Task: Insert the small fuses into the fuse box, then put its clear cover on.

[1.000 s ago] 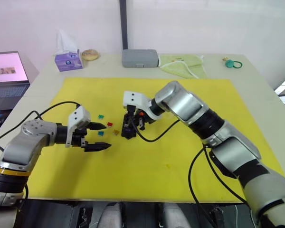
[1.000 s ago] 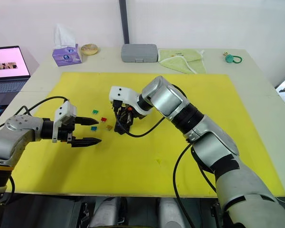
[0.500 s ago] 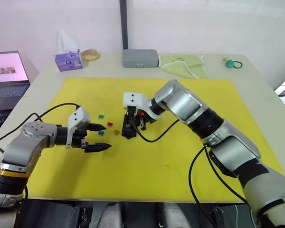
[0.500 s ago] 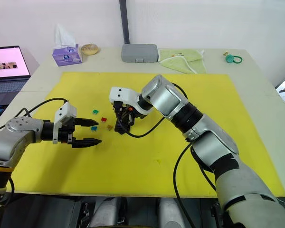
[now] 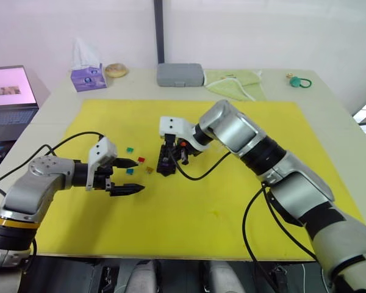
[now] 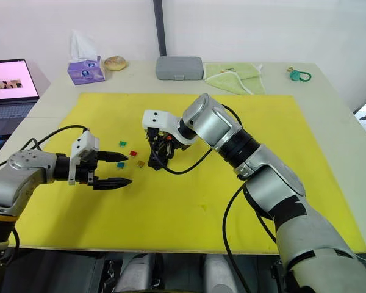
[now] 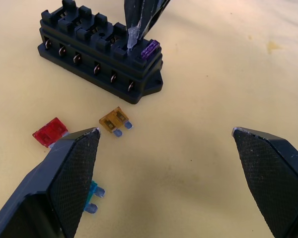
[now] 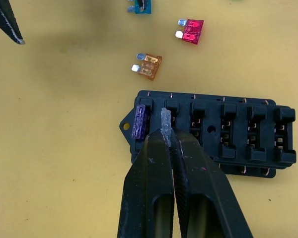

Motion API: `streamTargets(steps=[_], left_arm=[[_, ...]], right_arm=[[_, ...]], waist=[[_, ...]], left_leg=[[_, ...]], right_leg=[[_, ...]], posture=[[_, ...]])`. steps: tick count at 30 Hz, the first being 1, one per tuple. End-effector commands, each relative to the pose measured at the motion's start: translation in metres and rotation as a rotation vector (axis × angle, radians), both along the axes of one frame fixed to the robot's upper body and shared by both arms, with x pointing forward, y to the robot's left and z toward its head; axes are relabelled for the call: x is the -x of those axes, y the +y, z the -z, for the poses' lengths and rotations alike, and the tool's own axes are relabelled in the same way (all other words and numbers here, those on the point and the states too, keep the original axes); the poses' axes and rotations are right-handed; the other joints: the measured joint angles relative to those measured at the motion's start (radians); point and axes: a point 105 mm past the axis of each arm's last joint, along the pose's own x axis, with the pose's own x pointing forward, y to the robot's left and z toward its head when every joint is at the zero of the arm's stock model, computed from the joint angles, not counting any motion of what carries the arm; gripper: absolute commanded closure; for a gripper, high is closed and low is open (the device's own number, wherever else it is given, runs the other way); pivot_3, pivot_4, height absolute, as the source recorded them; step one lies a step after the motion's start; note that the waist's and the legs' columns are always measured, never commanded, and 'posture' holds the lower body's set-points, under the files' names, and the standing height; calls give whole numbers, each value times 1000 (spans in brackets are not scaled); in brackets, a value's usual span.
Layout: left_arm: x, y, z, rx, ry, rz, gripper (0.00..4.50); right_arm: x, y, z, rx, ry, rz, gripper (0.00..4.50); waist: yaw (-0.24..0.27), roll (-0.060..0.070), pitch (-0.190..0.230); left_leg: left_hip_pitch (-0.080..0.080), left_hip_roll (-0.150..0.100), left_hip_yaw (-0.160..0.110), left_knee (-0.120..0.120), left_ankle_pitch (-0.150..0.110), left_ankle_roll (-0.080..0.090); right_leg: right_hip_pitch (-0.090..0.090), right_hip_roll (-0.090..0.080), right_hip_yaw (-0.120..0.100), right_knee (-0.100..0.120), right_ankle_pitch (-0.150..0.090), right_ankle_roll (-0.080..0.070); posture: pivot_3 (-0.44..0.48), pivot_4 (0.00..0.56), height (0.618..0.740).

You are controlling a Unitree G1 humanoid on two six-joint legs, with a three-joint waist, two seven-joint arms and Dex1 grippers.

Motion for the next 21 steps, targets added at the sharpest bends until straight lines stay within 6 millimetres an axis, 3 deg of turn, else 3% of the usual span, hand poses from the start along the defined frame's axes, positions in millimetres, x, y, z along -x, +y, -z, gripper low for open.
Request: streamTargets(steps=[1,21], left_arm=[[0,0,-10,13,-45,2,0],[1,-3,-8,22,-40,2,0]], right_arm=[[0,4,-19,-28,-43,-13,4405],[-5,6,-22,-33,-56,1,4405]], waist=[[0,0,0],[0,0,0]], left_leg=[[0,0,0,0,0,0],[0,0,0,0,0,0]], right_leg=[[0,0,0,0,0,0],[0,0,0,0,0,0]], posture=[[0,150,737],[0,150,737]])
